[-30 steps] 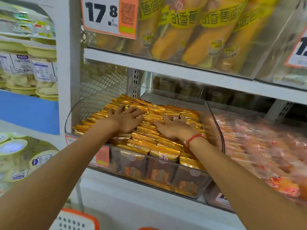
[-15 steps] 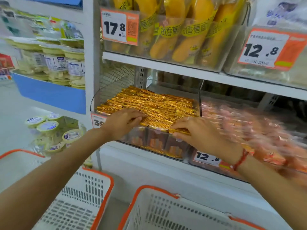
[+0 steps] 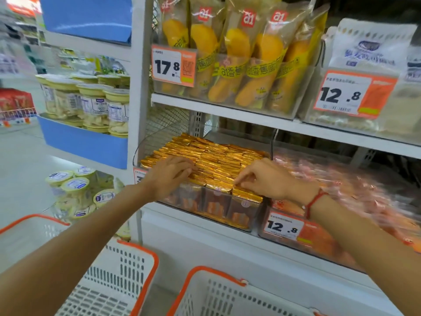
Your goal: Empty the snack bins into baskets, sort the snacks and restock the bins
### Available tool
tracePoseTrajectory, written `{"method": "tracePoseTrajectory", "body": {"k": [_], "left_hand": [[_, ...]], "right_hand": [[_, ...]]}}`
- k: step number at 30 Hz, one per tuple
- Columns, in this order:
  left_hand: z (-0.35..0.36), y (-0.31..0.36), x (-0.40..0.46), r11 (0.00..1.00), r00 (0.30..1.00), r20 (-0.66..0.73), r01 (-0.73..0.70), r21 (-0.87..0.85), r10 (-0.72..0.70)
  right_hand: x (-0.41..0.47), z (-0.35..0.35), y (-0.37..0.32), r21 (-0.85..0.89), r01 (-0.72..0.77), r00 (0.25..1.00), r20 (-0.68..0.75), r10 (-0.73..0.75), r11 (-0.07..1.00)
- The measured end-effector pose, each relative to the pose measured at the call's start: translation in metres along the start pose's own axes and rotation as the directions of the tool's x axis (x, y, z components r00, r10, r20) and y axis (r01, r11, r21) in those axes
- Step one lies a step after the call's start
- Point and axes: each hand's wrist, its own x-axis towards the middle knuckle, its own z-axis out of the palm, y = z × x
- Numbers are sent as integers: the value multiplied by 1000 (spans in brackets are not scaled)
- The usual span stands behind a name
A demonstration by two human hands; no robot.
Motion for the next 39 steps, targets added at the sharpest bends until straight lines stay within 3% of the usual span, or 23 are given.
{"method": "tracePoseTrajectory", "body": {"k": [2, 4, 8, 12, 17, 20, 23, 25, 28, 30, 35, 39], "left_hand": [[-17, -22, -12, 992, 977, -208, -23, 124, 49], [-26, -45, -24, 973, 960, -277, 26, 230, 40], [-27, -71, -28, 971, 989, -135, 88, 222, -58], [-47, -67, -6, 944, 984, 98, 111, 312, -148], [-49, -65, -1, 896, 981, 42, 155, 417, -189], [-58, -55, 10, 861, 955, 135, 170, 480, -264], [-67, -29, 20, 908, 973, 83, 169, 384, -216], [-60, -4, 22, 982, 994, -25, 113, 149, -111], [-29, 30, 29, 996, 995, 89, -32, -83, 39], [-2, 36, 35, 996, 981, 185, -39, -74, 53], [25, 31, 44, 998, 984, 179, -6, -63, 17], [18, 42, 44, 995, 972, 233, 45, -88, -23]], "right_hand": [[15, -3, -17, 82, 16, 982, -191, 0, 996], [38, 7, -41, 109, 46, 960, -279, -13, 993], [95, 51, -82, 183, 0, 990, -136, 26, 983], [129, 68, -88, 109, -70, 991, -102, 81, 992], [130, 78, -84, 139, -48, 980, -186, 73, 989], [127, 63, -81, 265, 0, 1000, -20, 5, 964], [101, 18, -58, 285, 22, 995, -97, 5, 958], [61, -2, -33, 120, -11, 977, -211, 36, 993], [-2, -2, -2, -93, -39, 982, -187, 21, 995], [-26, 14, 11, -119, -5, 983, -182, -17, 993], [-28, 40, 32, -205, 27, 956, -281, -86, 978], [-27, 32, 29, -209, 45, 970, -223, -93, 977]]}}
